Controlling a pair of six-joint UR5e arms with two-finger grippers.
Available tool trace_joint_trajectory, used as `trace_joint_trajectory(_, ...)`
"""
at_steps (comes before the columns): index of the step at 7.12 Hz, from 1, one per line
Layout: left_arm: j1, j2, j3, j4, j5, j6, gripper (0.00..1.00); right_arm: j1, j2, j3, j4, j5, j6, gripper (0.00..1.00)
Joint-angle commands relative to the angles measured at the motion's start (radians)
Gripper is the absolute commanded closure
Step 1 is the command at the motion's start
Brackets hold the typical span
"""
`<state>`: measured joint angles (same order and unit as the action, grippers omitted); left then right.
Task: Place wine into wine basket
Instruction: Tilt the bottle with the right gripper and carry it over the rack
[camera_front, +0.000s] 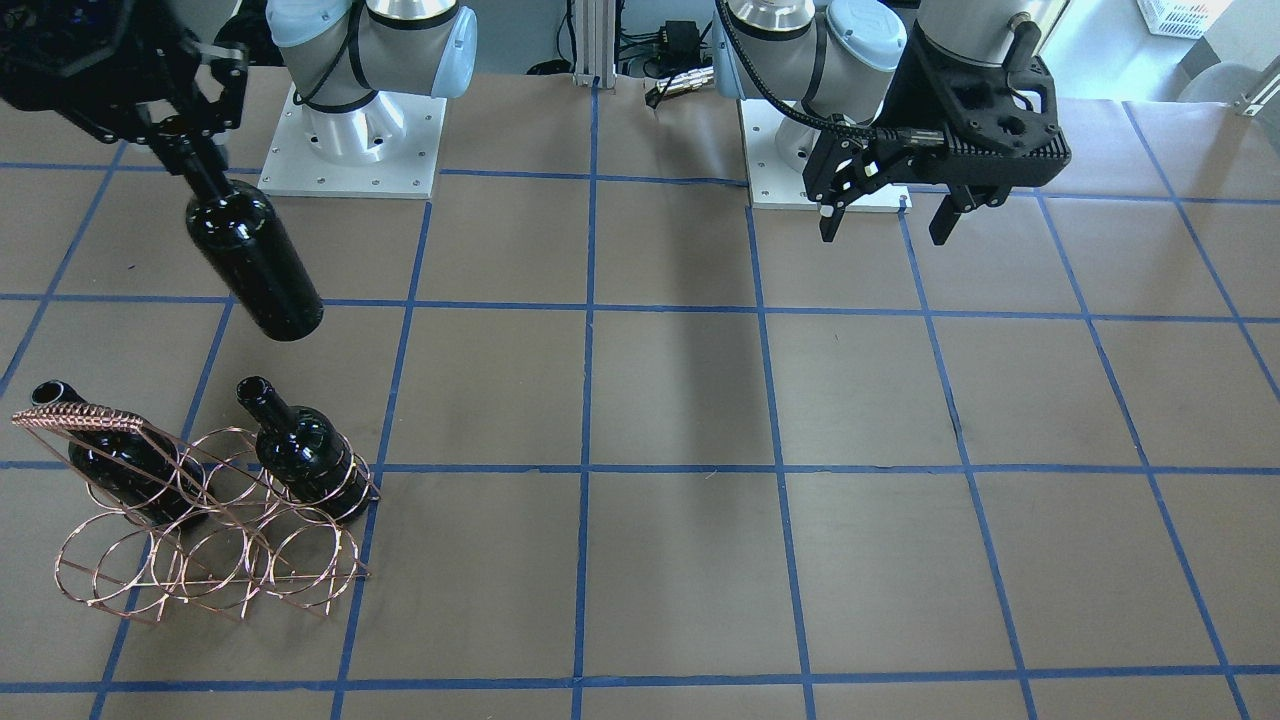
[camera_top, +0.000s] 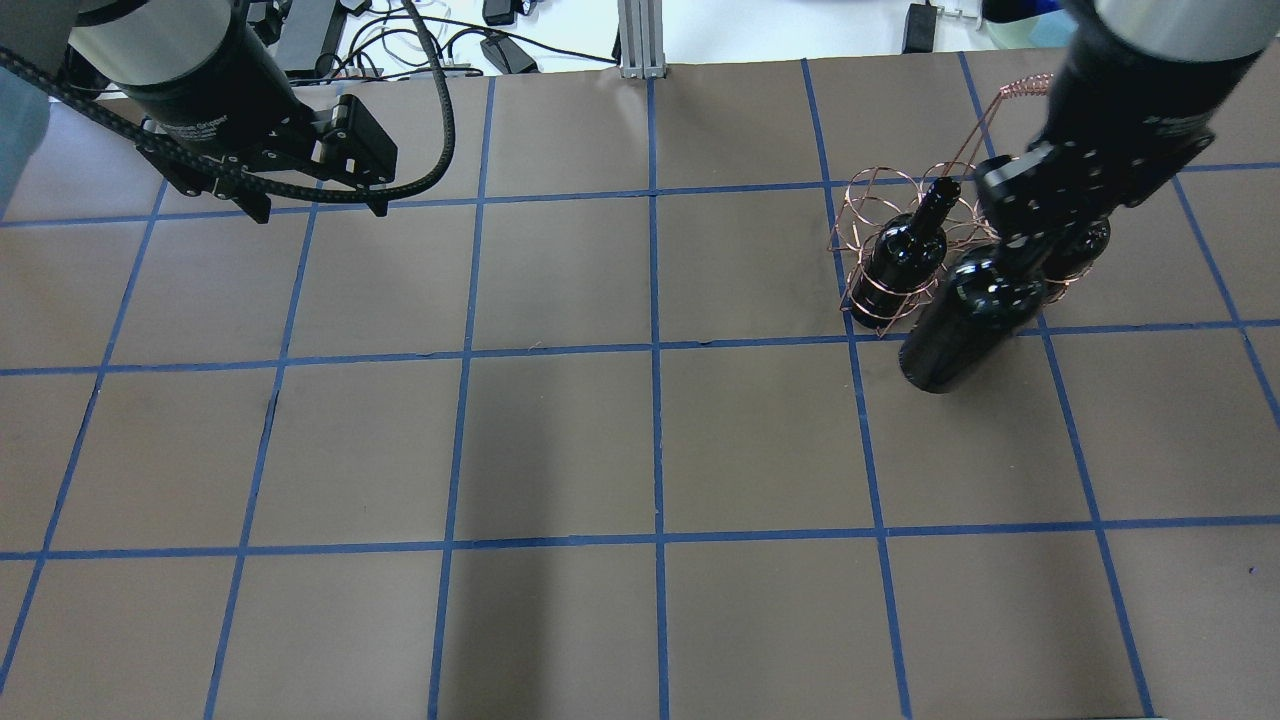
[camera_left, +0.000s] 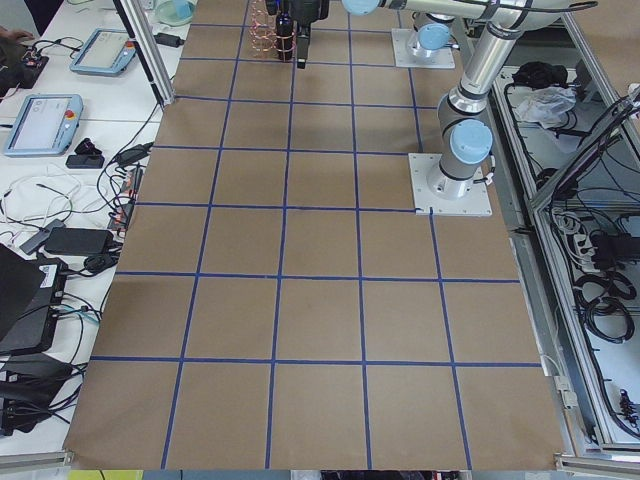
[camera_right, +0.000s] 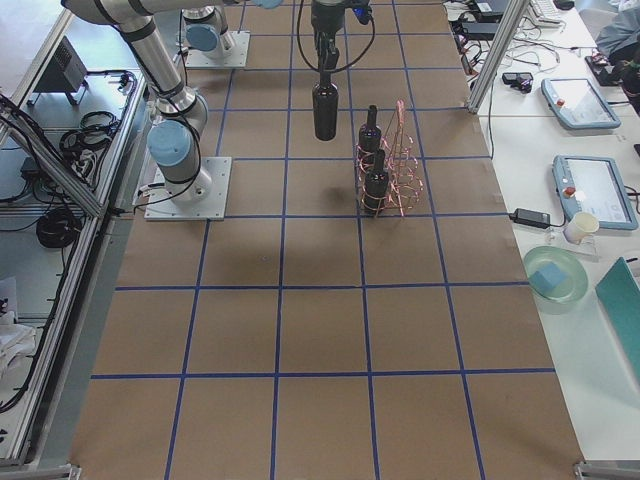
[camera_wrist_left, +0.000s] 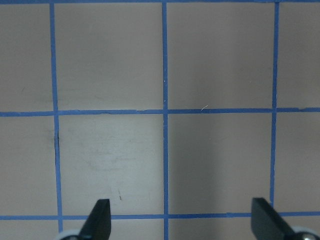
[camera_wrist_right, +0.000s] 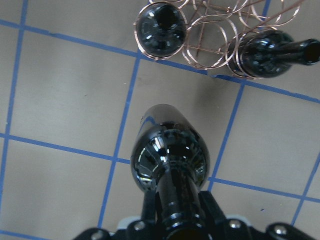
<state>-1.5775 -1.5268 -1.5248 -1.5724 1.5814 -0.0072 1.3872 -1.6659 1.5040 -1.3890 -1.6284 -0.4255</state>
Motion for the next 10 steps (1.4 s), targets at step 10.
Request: trace_joint_trajectory(10,0.002,0.005,-0.011,-0.002,0.009,0.003,0.0,-0.062,0.21,-0.047,-0.254,0.07,0.047,1.0)
